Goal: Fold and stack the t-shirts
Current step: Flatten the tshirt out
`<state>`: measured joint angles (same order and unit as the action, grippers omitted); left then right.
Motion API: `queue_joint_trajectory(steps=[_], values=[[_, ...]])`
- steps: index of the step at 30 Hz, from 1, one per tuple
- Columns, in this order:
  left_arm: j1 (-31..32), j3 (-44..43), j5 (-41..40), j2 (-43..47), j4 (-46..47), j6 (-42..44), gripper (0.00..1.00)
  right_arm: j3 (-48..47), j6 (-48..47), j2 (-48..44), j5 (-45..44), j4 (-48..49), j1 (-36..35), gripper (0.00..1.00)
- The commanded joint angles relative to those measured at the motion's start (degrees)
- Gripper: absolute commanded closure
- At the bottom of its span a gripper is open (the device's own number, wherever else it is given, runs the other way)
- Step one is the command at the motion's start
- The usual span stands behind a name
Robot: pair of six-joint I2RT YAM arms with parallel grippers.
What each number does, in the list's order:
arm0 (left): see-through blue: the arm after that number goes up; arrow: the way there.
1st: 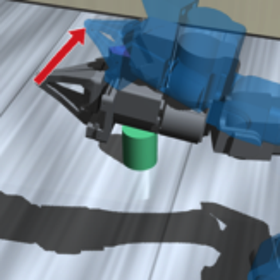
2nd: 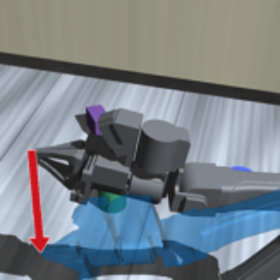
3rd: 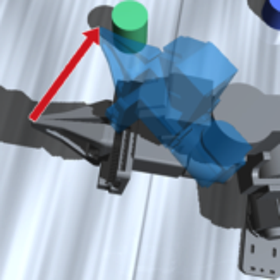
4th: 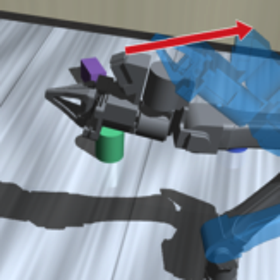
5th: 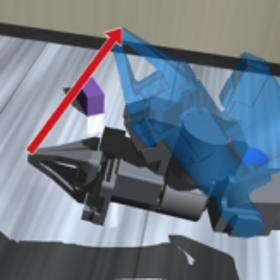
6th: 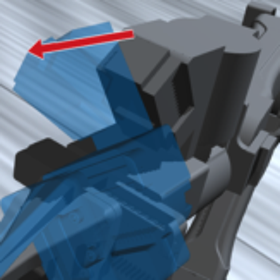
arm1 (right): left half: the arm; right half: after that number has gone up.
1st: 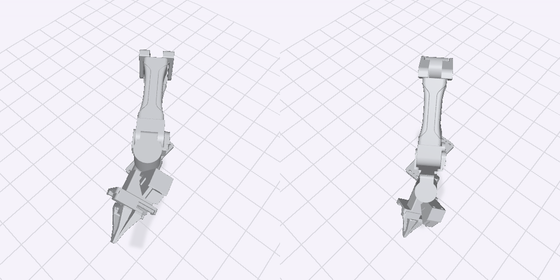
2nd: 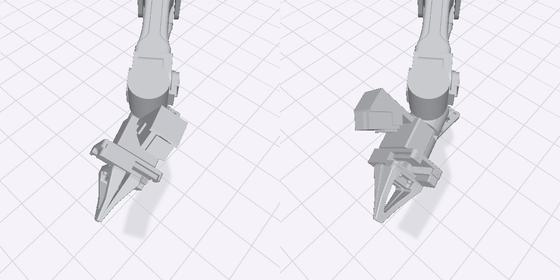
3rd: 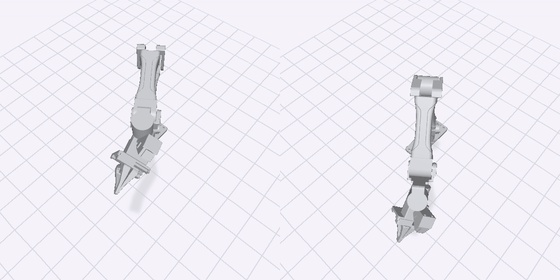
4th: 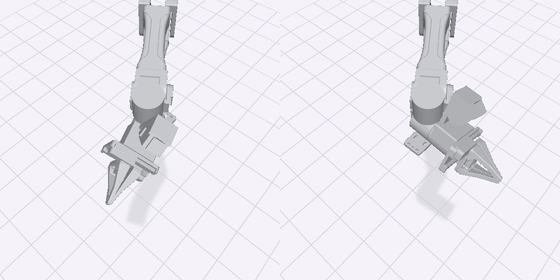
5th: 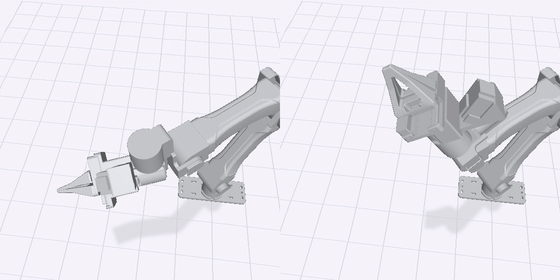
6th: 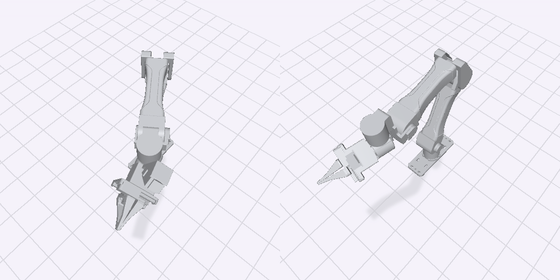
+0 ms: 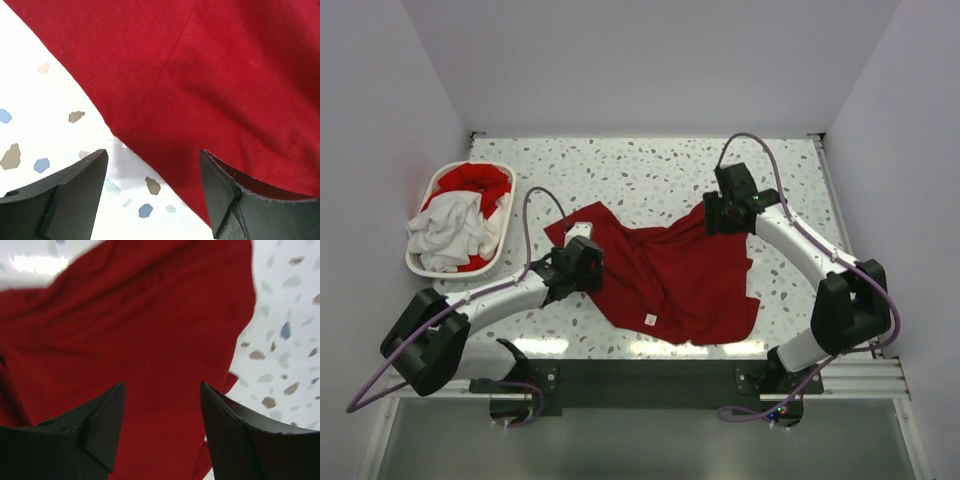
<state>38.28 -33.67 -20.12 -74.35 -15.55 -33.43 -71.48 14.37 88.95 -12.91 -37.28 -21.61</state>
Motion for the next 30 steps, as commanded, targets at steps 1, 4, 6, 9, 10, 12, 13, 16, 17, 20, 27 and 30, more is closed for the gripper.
queue_joint_trajectory(steps=[1, 4, 6, 9, 10, 12, 13, 16, 17, 20, 27, 30], values=[[0.04, -2.98, -2.64, 0.43, 0.78, -0.06, 0.21, 7.05, 1.53, -3.60, 9.12, 4.40, -0.01, 0.36], [-0.14, -3.94, -2.65, -1.67, 0.96, 0.03, 0.21, 10.74, 2.50, -2.03, 12.45, 5.02, -0.02, 0.36], [-0.14, -4.56, -2.12, -3.08, 0.61, -0.14, 0.21, 13.90, 3.90, -1.32, 12.82, 6.25, 0.07, 0.36], [-0.23, -4.30, -1.68, -4.84, 0.52, -0.41, 0.21, 17.25, 5.57, -0.53, 15.28, 7.30, 0.07, 0.34], [-0.14, -4.21, -1.42, -5.28, 0.43, -0.49, 0.21, 17.95, 6.10, -0.35, 15.89, 7.39, 0.07, 0.33], [-0.22, -3.77, -0.45, -5.63, 0.17, -0.67, 0.21, 19.88, 7.59, 0.08, 16.59, 6.69, -0.02, 0.33], [-0.23, -3.60, -0.01, -5.72, 0.08, -0.93, 0.21, 20.59, 8.38, 0.09, 16.95, 6.17, -0.02, 0.33], [-0.22, -3.16, 1.92, -5.11, -1.06, -1.11, 0.21, 25.15, 11.46, -1.75, 21.24, 3.62, -0.10, 0.31], [-0.14, -2.89, 2.36, -4.67, -1.32, -1.28, 0.21, 28.12, 12.25, -2.54, 23.08, 2.57, -0.36, 0.30], [-0.22, -1.93, 2.28, -2.13, -3.51, -1.37, 0.22, 34.01, 15.77, -7.98, 24.76, 0.29, -2.21, 0.30], [-7.24, -1.75, 4.11, 6.57, -3.70, 0.38, 0.23, 33.44, 18.77, -23.55, 20.13, -6.05, -4.06, 0.28], [-13.57, -3.67, 5.71, 5.89, -1.77, 3.19, 0.21, 27.38, 16.13, -24.00, 17.48, -6.32, -3.97, 0.28]])
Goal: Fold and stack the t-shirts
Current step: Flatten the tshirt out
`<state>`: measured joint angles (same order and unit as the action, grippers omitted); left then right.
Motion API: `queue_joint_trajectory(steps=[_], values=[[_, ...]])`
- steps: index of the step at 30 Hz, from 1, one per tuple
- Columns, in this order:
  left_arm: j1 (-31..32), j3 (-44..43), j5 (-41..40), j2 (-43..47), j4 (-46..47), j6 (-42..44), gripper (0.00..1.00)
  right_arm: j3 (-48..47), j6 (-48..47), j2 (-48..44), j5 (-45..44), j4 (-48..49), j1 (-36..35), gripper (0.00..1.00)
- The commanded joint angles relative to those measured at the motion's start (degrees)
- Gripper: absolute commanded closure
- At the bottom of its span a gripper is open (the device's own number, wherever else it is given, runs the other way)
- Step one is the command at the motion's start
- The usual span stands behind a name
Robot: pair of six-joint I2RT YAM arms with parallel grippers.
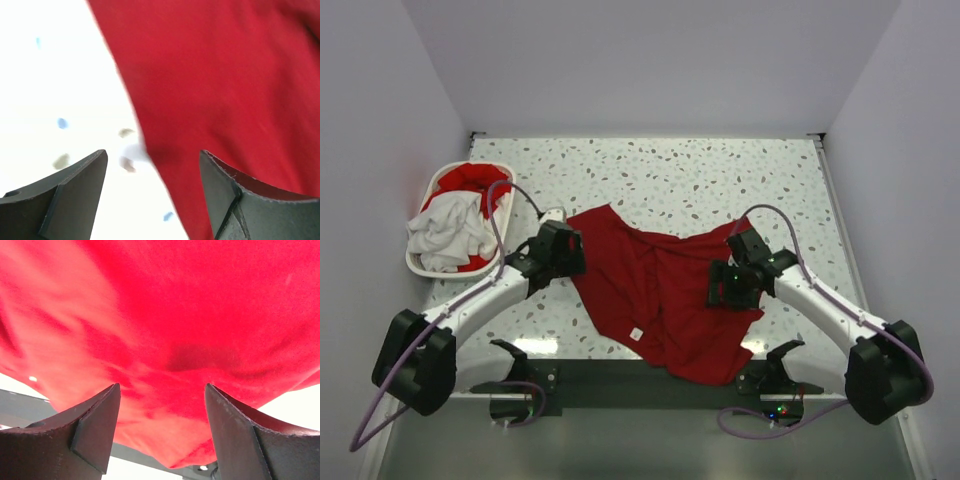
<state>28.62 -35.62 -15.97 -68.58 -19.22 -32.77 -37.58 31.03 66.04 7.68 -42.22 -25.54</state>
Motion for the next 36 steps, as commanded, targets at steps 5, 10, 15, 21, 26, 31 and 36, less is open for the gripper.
queue_joint_trajectory(steps=[5, 10, 15, 21, 26, 31, 36], values=[[-7.70, -10.07, -1.43, -9.00, 2.35, 5.96, 0.23, -15.13, -5.09, 5.22, -5.22, -0.15, 0.05, 0.29], [-11.74, -14.47, -2.58, -15.88, 4.02, 7.72, 0.33, -17.70, -6.68, 7.96, -3.55, 1.96, 0.05, 0.30], [-13.50, -18.96, -3.02, -21.85, 5.69, 9.57, 0.40, -17.53, -8.61, 8.49, -3.29, 2.23, 0.05, 0.30], [-17.01, -22.48, -0.56, -27.56, 7.71, 10.80, 0.40, -17.08, -10.19, 8.40, -2.68, 2.58, 0.05, 0.30], [-17.90, -25.11, 2.34, -31.17, 8.85, 11.85, 0.40, -17.26, -11.25, 9.02, -2.23, 2.84, 0.05, 0.30], [-18.69, -25.47, 4.18, -33.73, 9.64, 12.47, 0.40, -17.61, -11.95, 9.63, -2.23, 2.84, 0.05, 0.30], [-19.92, -25.20, 5.24, -34.87, 10.52, 12.65, 0.40, -17.79, -12.48, 10.07, -2.23, 3.02, 0.05, 0.30]])
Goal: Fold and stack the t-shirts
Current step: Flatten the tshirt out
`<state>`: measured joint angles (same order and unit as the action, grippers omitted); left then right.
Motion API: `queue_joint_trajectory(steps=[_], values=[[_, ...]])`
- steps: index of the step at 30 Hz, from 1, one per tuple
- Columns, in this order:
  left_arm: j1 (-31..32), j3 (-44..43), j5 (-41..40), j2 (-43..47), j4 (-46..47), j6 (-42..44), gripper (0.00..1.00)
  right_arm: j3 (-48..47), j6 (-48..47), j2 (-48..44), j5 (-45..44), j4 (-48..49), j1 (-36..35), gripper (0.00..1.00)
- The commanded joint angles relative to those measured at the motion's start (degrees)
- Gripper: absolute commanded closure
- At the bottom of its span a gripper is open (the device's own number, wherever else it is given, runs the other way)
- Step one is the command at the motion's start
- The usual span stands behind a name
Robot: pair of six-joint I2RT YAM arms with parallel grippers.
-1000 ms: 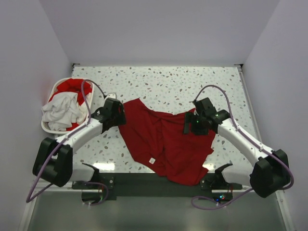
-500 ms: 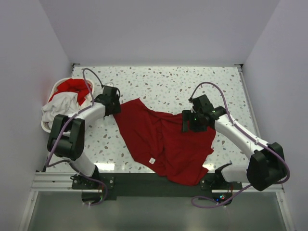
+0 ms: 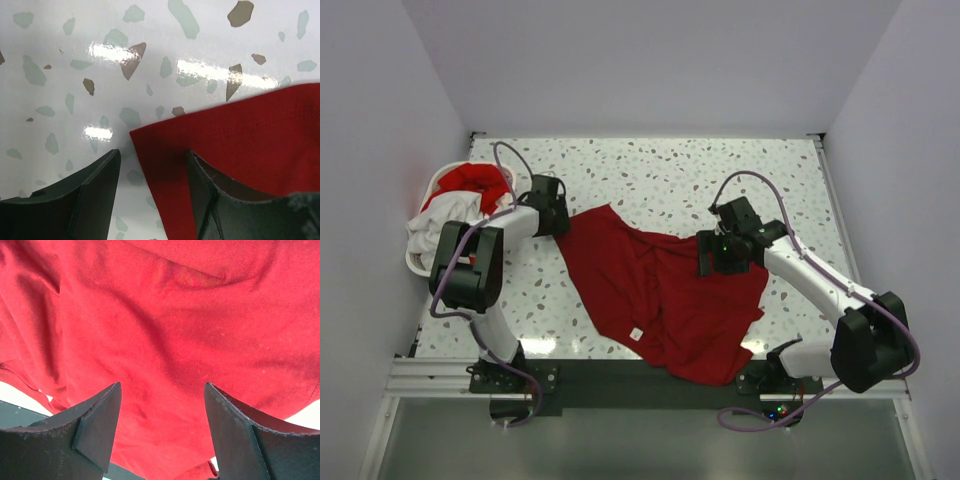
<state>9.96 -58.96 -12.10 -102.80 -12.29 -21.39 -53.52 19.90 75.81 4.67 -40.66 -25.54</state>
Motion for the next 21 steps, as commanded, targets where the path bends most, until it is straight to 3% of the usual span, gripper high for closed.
queue_joint_trajectory(steps=[1, 12, 21], values=[[-1.34, -1.95, 1.55, -0.90, 3.59, 1.35, 0.40, -1.94, -1.27, 0.48, 0.87, 1.64, 0.05, 0.30], [-1.34, -1.25, 2.52, -3.19, 1.75, 1.52, 0.44, -3.52, -1.36, 2.06, 1.13, 1.90, 0.05, 0.30], [-0.55, -0.81, 2.17, -3.19, 1.22, 1.79, 0.72, -7.91, -2.93, 4.69, -4.49, 1.29, 0.49, 0.30]])
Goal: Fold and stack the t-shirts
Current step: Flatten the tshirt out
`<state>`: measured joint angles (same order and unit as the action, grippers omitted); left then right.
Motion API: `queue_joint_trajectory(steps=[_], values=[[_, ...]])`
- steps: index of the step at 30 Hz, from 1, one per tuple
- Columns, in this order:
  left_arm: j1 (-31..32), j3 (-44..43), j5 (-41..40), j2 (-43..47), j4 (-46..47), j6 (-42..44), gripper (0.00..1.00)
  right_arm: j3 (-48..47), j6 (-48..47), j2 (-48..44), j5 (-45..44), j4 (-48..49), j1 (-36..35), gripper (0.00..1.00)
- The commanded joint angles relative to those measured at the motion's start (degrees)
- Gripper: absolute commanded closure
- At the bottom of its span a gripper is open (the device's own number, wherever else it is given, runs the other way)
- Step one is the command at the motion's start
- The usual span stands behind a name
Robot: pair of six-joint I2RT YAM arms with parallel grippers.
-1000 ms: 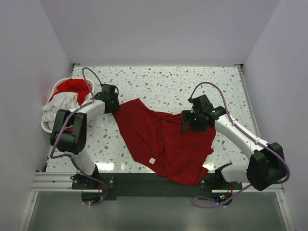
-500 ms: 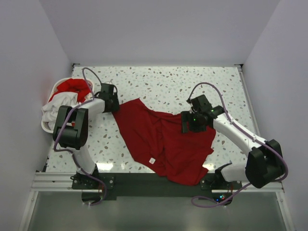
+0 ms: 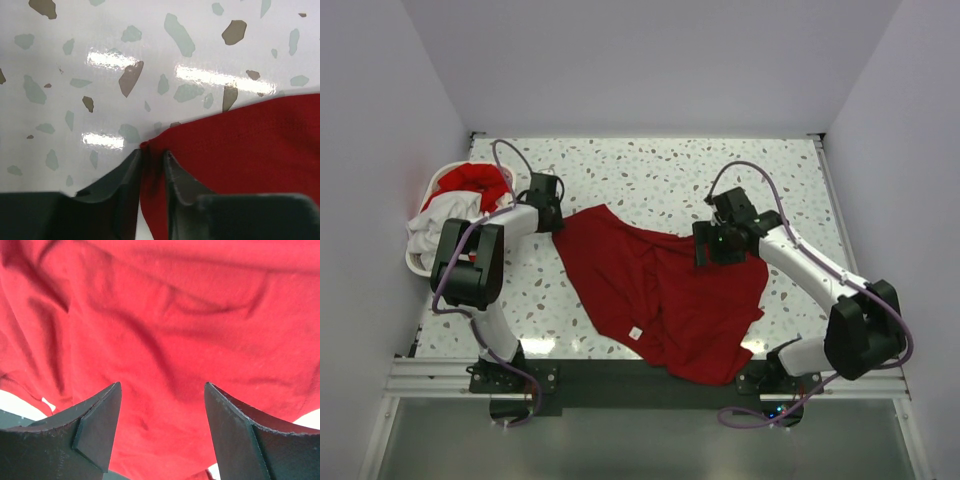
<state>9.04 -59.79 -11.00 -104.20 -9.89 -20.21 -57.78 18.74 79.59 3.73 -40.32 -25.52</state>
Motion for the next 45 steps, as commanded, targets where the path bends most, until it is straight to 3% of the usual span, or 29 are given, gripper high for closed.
queue_joint_trajectory(steps=[1, 6, 16, 23, 32, 45], values=[[0.45, -0.06, 0.64, -1.71, -1.27, 0.96, 0.79, -4.87, -2.13, 1.52, -3.55, 1.11, 0.90, 0.30], [1.51, -0.59, -2.96, -0.39, -1.89, 2.45, 1.00, -11.28, -3.10, 7.49, -8.64, 1.29, 5.03, 0.30], [3.62, -1.29, -8.41, 3.13, -2.33, 5.09, 1.00, -21.93, -0.11, 21.65, -9.97, 5.85, 16.63, 0.38], [3.88, -2.17, -7.63, 2.69, -2.41, 5.00, 1.00, -26.86, -6.24, 29.55, -8.03, 6.57, 22.35, 0.44], [3.97, -2.44, -7.36, 2.95, -2.24, 5.27, 1.00, -30.20, -21.63, 35.46, -4.87, 3.05, 23.06, 0.42], [4.06, -2.96, -7.36, 3.04, -2.24, 5.44, 1.00, -29.24, -29.02, 39.94, -0.13, 4.63, 23.23, 0.41]])
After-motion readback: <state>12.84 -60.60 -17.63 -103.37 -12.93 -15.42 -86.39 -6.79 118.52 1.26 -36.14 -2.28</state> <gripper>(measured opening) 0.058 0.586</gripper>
